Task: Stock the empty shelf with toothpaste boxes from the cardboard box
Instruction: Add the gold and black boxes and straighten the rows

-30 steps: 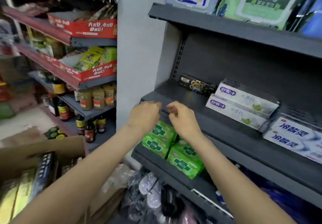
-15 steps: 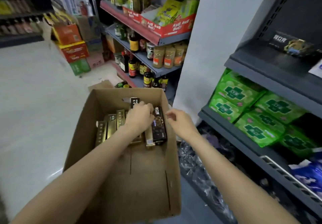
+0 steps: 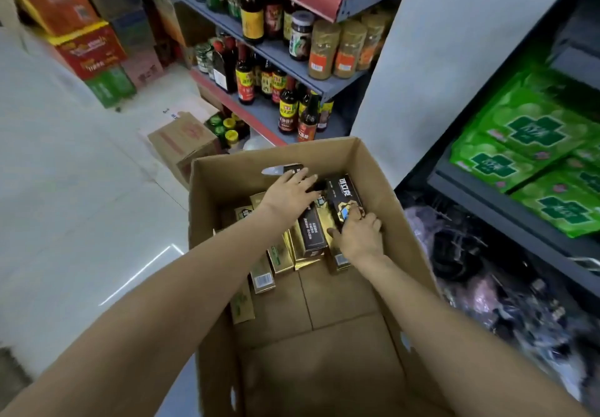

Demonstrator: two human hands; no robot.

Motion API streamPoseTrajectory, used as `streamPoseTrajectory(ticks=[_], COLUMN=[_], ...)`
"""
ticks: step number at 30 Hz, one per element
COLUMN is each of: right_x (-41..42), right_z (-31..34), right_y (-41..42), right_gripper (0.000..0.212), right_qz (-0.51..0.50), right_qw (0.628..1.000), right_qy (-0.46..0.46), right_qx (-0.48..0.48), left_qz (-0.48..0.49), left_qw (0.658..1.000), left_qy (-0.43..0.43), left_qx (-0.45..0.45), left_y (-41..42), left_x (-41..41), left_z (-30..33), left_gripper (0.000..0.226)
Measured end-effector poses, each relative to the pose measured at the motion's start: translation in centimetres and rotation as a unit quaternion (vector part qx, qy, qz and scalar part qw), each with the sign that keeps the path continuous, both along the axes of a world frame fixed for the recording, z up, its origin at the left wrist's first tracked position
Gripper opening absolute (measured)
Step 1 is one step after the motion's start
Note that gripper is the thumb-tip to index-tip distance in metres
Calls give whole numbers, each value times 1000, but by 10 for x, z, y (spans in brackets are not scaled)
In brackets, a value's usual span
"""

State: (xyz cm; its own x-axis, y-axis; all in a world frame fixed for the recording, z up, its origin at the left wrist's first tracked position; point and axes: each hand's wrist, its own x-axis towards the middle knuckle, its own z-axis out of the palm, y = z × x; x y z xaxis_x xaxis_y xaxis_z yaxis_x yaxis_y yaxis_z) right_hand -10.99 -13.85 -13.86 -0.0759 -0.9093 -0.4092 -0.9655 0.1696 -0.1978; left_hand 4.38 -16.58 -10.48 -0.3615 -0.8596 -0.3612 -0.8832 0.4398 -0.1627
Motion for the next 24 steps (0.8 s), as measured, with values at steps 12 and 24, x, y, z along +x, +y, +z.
streamPoseTrajectory(ticks=[12,24], right_x=[-28,-161], right_z=[67,182], right_y=[-6,-25], right_gripper=[57,48], right_qz=[-71,-136], right_qw=[968,903], right_qy=[-241,-368], right_qx=[11,-176], left_qz=[32,164], left_qw=[991,892], left_qy=[127,420], left_qx=[6,-46], left_y=[-1,-24], left_x=[28,-78], left_z=[43,148], left_gripper=[53,45])
